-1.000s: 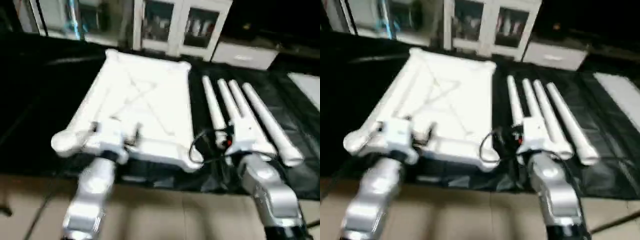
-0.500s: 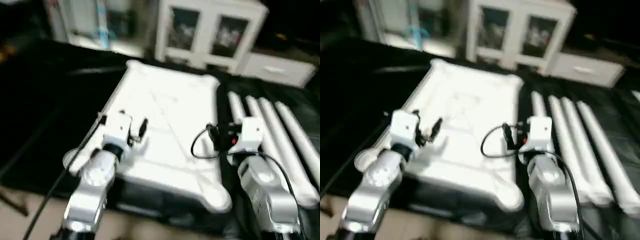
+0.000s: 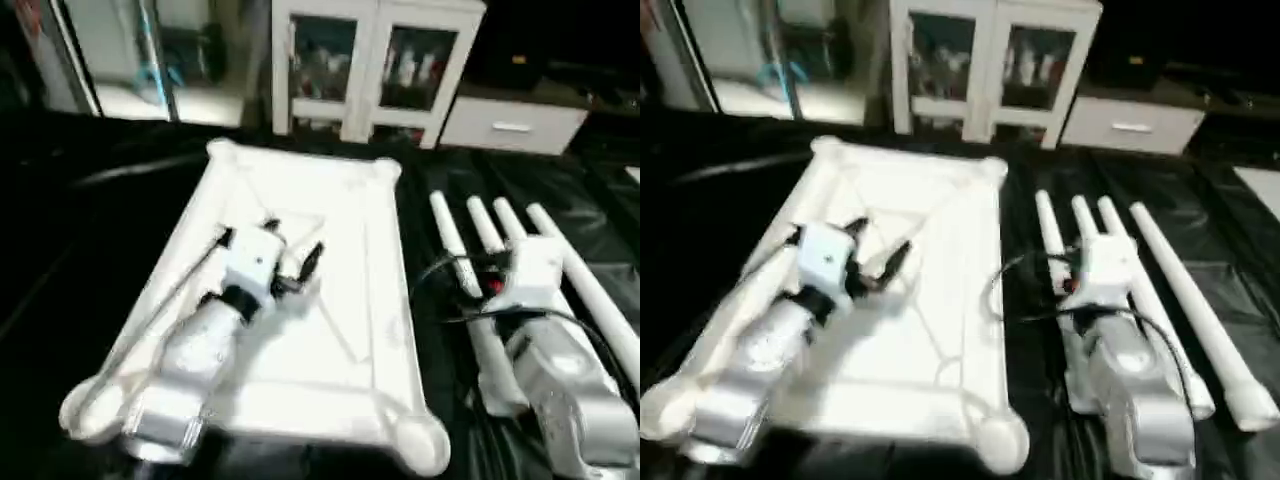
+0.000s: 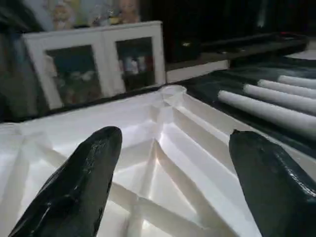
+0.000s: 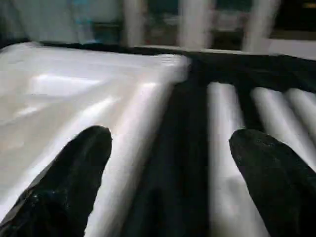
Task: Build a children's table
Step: Move to table
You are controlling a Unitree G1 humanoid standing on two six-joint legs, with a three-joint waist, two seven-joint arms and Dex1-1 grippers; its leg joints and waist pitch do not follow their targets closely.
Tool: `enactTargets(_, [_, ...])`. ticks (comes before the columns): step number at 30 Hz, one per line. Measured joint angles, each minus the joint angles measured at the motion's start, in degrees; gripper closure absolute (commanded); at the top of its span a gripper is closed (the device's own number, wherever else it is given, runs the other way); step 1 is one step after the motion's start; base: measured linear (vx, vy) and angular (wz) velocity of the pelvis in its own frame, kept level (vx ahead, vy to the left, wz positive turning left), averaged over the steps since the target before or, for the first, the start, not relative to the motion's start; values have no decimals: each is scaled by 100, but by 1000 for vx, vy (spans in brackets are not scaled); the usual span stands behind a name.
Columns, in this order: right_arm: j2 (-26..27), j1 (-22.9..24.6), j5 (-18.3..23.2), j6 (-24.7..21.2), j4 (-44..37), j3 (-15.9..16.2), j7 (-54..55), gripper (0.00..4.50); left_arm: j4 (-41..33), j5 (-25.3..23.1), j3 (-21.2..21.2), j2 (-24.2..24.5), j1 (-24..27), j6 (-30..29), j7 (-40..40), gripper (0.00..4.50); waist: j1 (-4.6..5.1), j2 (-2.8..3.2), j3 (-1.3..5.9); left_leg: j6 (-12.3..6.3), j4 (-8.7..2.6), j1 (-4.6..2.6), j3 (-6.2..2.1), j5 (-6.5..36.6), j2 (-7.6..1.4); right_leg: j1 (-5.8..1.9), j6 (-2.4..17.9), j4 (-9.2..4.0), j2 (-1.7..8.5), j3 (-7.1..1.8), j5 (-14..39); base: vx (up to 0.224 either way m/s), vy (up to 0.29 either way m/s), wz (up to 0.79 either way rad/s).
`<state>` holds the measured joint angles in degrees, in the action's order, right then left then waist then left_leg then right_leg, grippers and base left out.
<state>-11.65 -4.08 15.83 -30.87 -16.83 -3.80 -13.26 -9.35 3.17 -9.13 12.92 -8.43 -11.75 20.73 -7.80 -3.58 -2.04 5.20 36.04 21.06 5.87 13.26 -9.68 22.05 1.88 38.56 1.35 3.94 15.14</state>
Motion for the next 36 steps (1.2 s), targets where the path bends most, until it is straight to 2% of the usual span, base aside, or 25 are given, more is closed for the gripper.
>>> enactTargets(3, [-613, -1, 234, -13, -128, 156, -748, 30, -198, 423, -141, 487, 70, -60, 1001, 25, -47, -4, -6, 0, -19, -4, 23, 1, -9, -9, -31, -65, 9, -22, -29, 0, 0, 0])
enactTargets(6, [-1035, 3, 429, -46, -183, 163, -1414, 30, -402, 877, -303, 850, 82, -371, 1878, 11, -43, 1, -19, -3, -46, -34, 109, 17, -29, -44, -3, -109, 34, -32, -27, 0, 0, 0])
enactTargets(9, [-1579, 4, 767, -238, -336, 128, -2174, 30, -450, 1205, -621, 1263, -50, -731, 2694, 11, -26, 48, -61, -17, -66, -115, 163, 12, -36, -130, -9, -148, 57, -40, -60, -19, 7, 0])
enactTargets(11, [-1863, 14, 964, -297, -407, 111, -2578, 30, -444, 1289, -708, 1429, -149, -925, 3047, 11, -19, 52, -72, -18, -100, -157, 238, 12, -35, -135, -44, -149, 103, -39, -61, -29, 11, -1])
enactTargets(14, [-2124, 77, 1157, -410, -558, 113, -2977, 30, -408, 1276, -908, 1631, -259, -1037, 3398, 11, -22, 60, -78, -62, -143, -182, 296, -40, -34, -135, -55, -149, 126, -51, -76, 0, 0, 0])
enactTargets(17, [-2642, 201, 1334, -613, -758, 205, -3470, 30, -266, 1138, -1220, 1996, -387, -1194, 3834, 11, -28, 66, -78, -61, -156, -191, 315, -45, -34, -136, -59, -149, 136, -56, -78, 0, 0, 0])
enactTargets(20, [-2887, 278, 1458, -778, -923, 216, -3758, 30, -15, 1018, -1391, 2076, -470, -1224, 4016, 11, -35, 66, -79, -66, -157, -186, 318, -49, -34, -132, -61, -150, 139, -55, -76, 0, 0, 0])
enactTargets(22, [-2982, 313, 1574, -869, -1054, 226, -3877, 30, 122, 913, -1498, 2071, -586, -1178, 4059, 28, -43, 67, -77, -71, -157, -184, 325, -54, -34, -131, -43, -150, 145, -55, -87, 0, 0, 0])
enactTargets(29, [-3151, 479, 1587, -930, -1216, 398, -3975, 30, 770, 498, -1680, 2041, -994, -889, 4097, 82, -38, 75, -75, -88, -156, -162, 350, -63, -33, -113, -53, -157, 159, -58, -80, 0, 0, 0])
enactTargets(30, [-3170, 501, 1588, -958, -1239, 406, -3976, 30, 830, 458, -1710, 2043, -1024, -864, 4105, 105, -37, 80, -74, -90, -156, -160, 353, -62, -32, -112, -54, -158, 161, -58, -79, 0, 0, 0])
enactTargets(33, [-3248, 604, 1549, -977, -1242, 429, -3975, 30, 869, 384, -1817, 2076, -1052, -828, 4278, 112, -37, 90, -75, -94, -156, -159, 357, -59, -32, -111, -54, -159, 162, -58, -76, 0, 0, 0])
enactTargets(34, [-3254, 619, 1531, -977, -1242, 430, -3973, 30, 869, 379, -1830, 2086, -1060, -817, 4310, 135, -37, 97, -76, -94, -156, -159, 359, -59, -32, -111, -54, -158, 164, -58, -76, 0, 0, 0])
enactTargets(36, [-3271, 632, 1500, -977, -1241, 433, -3971, 30, 870, 378, -1861, 2090, -1062, -822, 4399, 135, -33, 113, -78, -93, -156, -164, 366, -59, -32, -113, -55, -156, 168, -58, -76, 0, 0, 0])
